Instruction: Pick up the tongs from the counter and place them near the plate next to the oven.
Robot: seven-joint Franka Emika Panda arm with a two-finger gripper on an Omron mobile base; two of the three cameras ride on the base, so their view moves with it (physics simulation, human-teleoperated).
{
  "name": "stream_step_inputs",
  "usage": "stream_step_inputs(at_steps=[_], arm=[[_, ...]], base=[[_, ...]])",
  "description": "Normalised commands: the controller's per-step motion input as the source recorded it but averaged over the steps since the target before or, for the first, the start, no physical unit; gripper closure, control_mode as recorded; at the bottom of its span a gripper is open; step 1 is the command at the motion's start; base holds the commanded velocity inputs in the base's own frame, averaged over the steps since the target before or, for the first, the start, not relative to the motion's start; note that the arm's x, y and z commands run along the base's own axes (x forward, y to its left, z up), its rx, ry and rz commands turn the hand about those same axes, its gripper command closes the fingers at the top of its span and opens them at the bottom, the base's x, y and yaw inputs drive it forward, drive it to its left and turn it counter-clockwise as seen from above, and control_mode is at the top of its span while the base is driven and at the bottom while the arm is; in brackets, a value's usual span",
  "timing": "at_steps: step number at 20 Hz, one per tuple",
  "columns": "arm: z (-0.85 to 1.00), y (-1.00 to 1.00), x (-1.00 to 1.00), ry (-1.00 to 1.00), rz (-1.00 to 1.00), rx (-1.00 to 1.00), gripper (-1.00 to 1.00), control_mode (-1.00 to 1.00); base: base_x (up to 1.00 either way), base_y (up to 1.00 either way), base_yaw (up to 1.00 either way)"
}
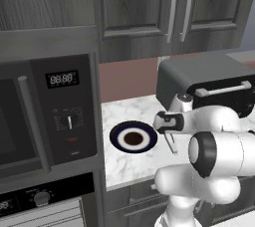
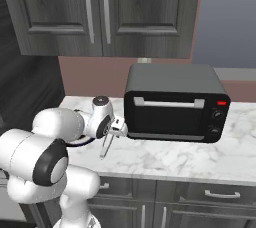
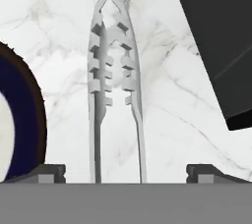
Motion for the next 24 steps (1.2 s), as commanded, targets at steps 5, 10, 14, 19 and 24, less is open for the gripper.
stream_step_inputs(at_steps=[5, 10, 14, 19, 24], arm=[[0.55, 0.00, -0.21, -0.16, -0.02, 0.00, -1.00, -1.00], [0.62, 0.00, -0.28, -0.15, -0.02, 0.00, -1.00, -1.00], [0.63, 0.00, -0.32, -0.14, -0.02, 0.00, -1.00, -1.00], [0.58, 0.00, -0.27, -0.09, -0.01, -0.01, -1.00, -1.00], [0.61, 0.05, -0.16, -0.07, 0.00, -0.04, -1.00, -1.00]], base=[[0.00, 0.00, 0.00], [0.00, 0.00, 0.00], [0.00, 0.00, 0.00], [0.00, 0.00, 0.00], [0.00, 0.00, 0.00]])
